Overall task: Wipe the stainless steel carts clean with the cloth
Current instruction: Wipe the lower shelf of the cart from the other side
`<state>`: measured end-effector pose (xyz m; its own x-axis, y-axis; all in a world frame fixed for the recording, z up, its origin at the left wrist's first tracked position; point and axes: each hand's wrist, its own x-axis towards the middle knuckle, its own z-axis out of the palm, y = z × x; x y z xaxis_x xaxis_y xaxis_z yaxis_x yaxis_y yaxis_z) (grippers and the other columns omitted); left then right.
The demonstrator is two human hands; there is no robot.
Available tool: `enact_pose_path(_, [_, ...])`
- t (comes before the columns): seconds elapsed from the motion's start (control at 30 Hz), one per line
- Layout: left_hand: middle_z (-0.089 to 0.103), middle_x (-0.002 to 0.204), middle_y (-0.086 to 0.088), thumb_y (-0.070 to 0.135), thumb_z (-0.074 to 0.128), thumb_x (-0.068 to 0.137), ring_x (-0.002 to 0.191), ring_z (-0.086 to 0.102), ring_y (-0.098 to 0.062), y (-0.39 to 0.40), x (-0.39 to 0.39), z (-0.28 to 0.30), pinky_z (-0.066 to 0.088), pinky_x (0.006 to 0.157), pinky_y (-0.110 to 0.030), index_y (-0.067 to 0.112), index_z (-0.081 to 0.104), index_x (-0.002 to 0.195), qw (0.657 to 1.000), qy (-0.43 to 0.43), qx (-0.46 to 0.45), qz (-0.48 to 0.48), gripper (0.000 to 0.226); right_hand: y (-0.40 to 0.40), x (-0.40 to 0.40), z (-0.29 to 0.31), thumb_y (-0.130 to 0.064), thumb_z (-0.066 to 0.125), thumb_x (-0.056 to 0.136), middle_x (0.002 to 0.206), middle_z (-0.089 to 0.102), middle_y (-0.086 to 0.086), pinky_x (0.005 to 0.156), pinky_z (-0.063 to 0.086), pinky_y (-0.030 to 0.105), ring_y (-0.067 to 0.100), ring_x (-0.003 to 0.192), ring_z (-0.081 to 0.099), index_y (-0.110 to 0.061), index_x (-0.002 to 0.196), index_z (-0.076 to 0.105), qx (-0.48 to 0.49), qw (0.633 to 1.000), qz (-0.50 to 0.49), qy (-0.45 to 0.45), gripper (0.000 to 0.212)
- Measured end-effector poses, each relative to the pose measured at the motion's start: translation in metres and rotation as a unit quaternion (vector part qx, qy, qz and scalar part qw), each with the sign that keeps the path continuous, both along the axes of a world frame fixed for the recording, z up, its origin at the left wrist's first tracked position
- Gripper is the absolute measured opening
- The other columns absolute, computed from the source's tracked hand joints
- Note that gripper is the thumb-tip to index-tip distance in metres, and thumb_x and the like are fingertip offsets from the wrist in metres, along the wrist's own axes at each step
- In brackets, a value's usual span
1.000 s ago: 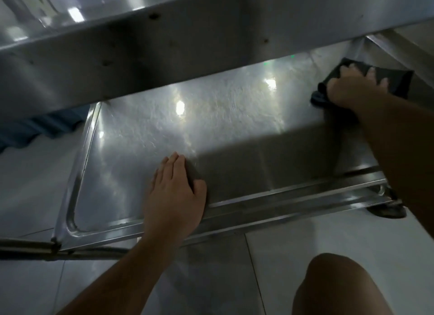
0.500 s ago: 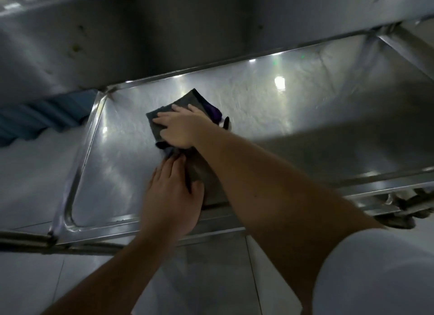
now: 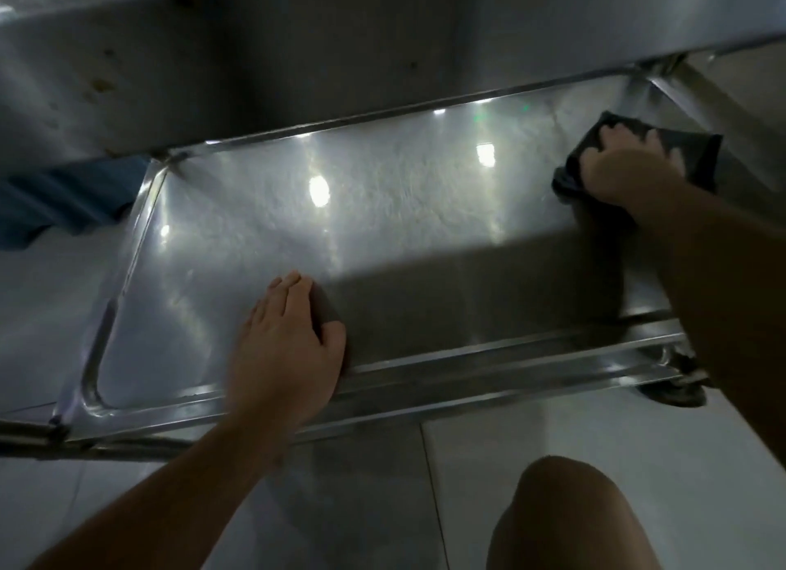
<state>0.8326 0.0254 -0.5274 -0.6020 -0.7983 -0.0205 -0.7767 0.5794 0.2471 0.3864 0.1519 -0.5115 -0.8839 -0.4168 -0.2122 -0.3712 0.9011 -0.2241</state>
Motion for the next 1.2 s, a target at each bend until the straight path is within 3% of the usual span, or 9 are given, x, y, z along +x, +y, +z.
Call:
enact_pose_path(0.13, [0.038, 0.167, -0.006, 0.045, 0.042, 0.102, 0.154, 0.035, -0.028, 0.001, -0.004, 0.006, 0.029, 0.128, -0.05, 0.017, 0.04, 0.156, 1.0, -0.012, 0.009, 0.003, 0.061, -0.004, 0.076, -0.006, -0.049, 0.022, 0.105, 0.174, 0.007, -0.009, 0.126, 0.004, 0.059, 0.033, 0.16, 0.003, -0.029, 0.165, 0.014, -0.008, 0.993, 0.121, 0.013, 0.064])
enact_pose_path(0.3, [0.047, 0.157, -0.009, 0.04, 0.047, 0.104, 0.145, 0.044, -0.031, 0.004, -0.004, 0.012, 0.037, 0.122, -0.053, 0.016, 0.046, 0.148, 1.0, -0.021, 0.018, -0.005, 0.05, 0.006, 0.21, -0.011, -0.055, 0.018, 0.101, 0.174, 0.007, -0.013, 0.126, 0.002, 0.055, 0.026, 0.16, 0.001, -0.033, 0.165, 0.013, -0.028, 0.947, 0.319, 0.029, 0.068])
enact_pose_path(0.4, [0.043, 0.161, -0.008, 0.039, 0.049, 0.104, 0.147, 0.042, -0.031, 0.002, -0.002, 0.011, 0.037, 0.123, -0.054, 0.016, 0.045, 0.15, 1.0, -0.019, 0.011, -0.009, 0.052, 0.028, 0.223, -0.009, -0.061, 0.012, 0.098, 0.172, 0.004, -0.019, 0.128, -0.003, 0.05, 0.016, 0.16, -0.003, -0.039, 0.164, 0.011, -0.034, 0.927, 0.372, 0.011, 0.07])
enact_pose_path(0.63, [0.045, 0.159, -0.007, 0.039, 0.046, 0.103, 0.145, 0.044, -0.031, 0.005, -0.003, 0.016, 0.038, 0.121, -0.055, 0.019, 0.044, 0.149, 1.0, -0.019, 0.01, -0.003, 0.05, 0.138, 0.071, -0.017, -0.057, 0.023, 0.105, 0.173, 0.007, -0.014, 0.126, 0.012, 0.057, 0.025, 0.16, 0.007, -0.041, 0.164, 0.015, 0.021, 0.982, 0.182, 0.049, 0.062])
enact_pose_path(0.73, [0.049, 0.153, -0.008, 0.037, 0.045, 0.102, 0.141, 0.047, -0.032, 0.008, -0.004, 0.018, 0.04, 0.119, -0.055, 0.019, 0.046, 0.143, 1.0, -0.015, 0.01, -0.003, 0.045, 0.182, 0.009, -0.014, -0.057, 0.023, 0.106, 0.173, 0.0, -0.016, 0.126, 0.007, 0.061, 0.028, 0.16, 0.002, -0.041, 0.165, 0.008, 0.059, 0.997, 0.045, 0.016, 0.063])
enact_pose_path(0.83, [0.051, 0.148, -0.012, 0.035, 0.046, 0.102, 0.138, 0.049, -0.034, 0.008, -0.006, 0.018, 0.042, 0.117, -0.056, 0.015, 0.049, 0.139, 1.0, -0.02, 0.01, 0.001, 0.042, 0.173, 0.013, -0.012, -0.057, 0.02, 0.103, 0.174, -0.002, -0.013, 0.125, 0.005, 0.064, 0.033, 0.16, 0.0, -0.038, 0.165, 0.005, 0.052, 0.999, 0.007, 0.003, 0.066])
enact_pose_path(0.93, [0.051, 0.148, -0.013, 0.034, 0.047, 0.102, 0.138, 0.049, -0.035, 0.008, -0.008, 0.018, 0.042, 0.117, -0.056, 0.013, 0.049, 0.14, 1.0, -0.026, 0.015, 0.008, 0.044, 0.125, 0.069, -0.012, -0.057, 0.024, 0.104, 0.174, 0.001, -0.014, 0.123, 0.009, 0.063, 0.035, 0.159, 0.004, -0.038, 0.165, 0.007, 0.027, 0.994, 0.109, 0.018, 0.066])
enact_pose_path(1.07, [0.05, 0.152, -0.012, 0.035, 0.048, 0.102, 0.14, 0.047, -0.035, 0.009, -0.008, 0.019, 0.041, 0.118, -0.055, 0.013, 0.048, 0.143, 0.999, -0.028, 0.015, 0.007, 0.047, 0.044, 0.161, -0.012, -0.063, 0.016, 0.095, 0.172, 0.005, -0.021, 0.126, 0.003, 0.053, 0.021, 0.16, 0.002, -0.042, 0.164, 0.01, -0.016, 0.942, 0.333, 0.034, 0.072])
enact_pose_path(1.2, [0.049, 0.154, -0.011, 0.036, 0.049, 0.102, 0.141, 0.047, -0.033, 0.011, -0.008, 0.02, 0.042, 0.117, -0.055, 0.016, 0.046, 0.146, 1.0, -0.022, 0.01, 0.009, 0.048, 0.006, 0.157, -0.008, -0.065, 0.026, 0.098, 0.169, 0.011, -0.027, 0.128, -0.001, 0.045, 0.007, 0.158, 0.003, -0.047, 0.162, 0.02, -0.043, 0.893, 0.447, 0.023, 0.067])
